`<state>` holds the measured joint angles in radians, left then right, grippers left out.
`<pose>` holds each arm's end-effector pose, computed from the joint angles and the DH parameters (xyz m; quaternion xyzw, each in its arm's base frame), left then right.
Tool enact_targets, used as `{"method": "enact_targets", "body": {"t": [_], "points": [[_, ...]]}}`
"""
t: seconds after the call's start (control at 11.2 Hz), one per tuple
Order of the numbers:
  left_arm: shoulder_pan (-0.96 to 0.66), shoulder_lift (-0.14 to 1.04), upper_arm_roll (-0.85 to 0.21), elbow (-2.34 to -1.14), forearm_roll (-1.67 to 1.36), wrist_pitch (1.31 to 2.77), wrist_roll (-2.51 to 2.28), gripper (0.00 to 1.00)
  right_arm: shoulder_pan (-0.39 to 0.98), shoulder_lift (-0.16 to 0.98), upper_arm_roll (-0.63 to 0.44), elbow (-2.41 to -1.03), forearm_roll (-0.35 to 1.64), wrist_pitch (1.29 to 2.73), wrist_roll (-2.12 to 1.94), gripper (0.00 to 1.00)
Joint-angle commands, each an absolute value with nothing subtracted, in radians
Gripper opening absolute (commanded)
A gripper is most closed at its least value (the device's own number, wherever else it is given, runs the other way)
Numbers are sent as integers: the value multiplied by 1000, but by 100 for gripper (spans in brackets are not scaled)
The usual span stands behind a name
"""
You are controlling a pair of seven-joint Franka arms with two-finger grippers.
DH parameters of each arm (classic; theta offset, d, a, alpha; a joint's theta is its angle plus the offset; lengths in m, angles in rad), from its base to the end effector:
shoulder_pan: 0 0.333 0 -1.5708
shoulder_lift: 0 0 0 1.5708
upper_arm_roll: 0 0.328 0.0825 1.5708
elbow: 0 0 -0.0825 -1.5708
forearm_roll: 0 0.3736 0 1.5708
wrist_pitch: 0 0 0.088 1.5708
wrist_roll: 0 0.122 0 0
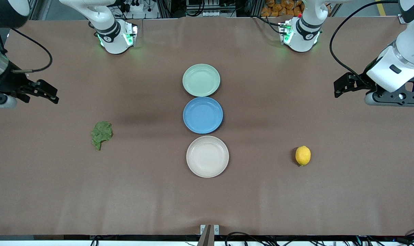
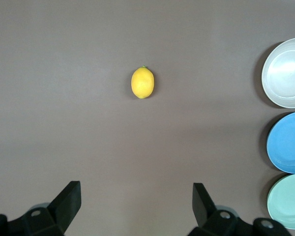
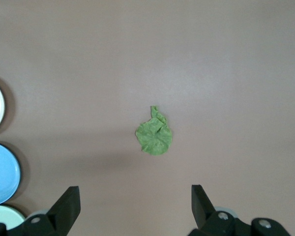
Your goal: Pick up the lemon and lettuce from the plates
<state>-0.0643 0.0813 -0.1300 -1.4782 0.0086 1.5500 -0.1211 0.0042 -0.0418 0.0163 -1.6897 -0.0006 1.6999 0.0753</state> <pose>0.5583 -0.1055 0.6175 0.9993 -0.0363 -0.0045 0.0003 0.5417 0.0112 0.6004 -0.9993 0.0274 -0.0260 0.0006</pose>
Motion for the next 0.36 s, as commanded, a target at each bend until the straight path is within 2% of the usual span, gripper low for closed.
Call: {"method": "enact_targets", "body": {"t": [0.0,0.27], "points": [[-64,86,-133,-1457,23,1529,-106,100,0,-63,2,-1623,35,1615,60,100],[-68,87,-135,-1457,21,1529,-112,100,2,-63,2,-1594,35,1572,60,100]]}}
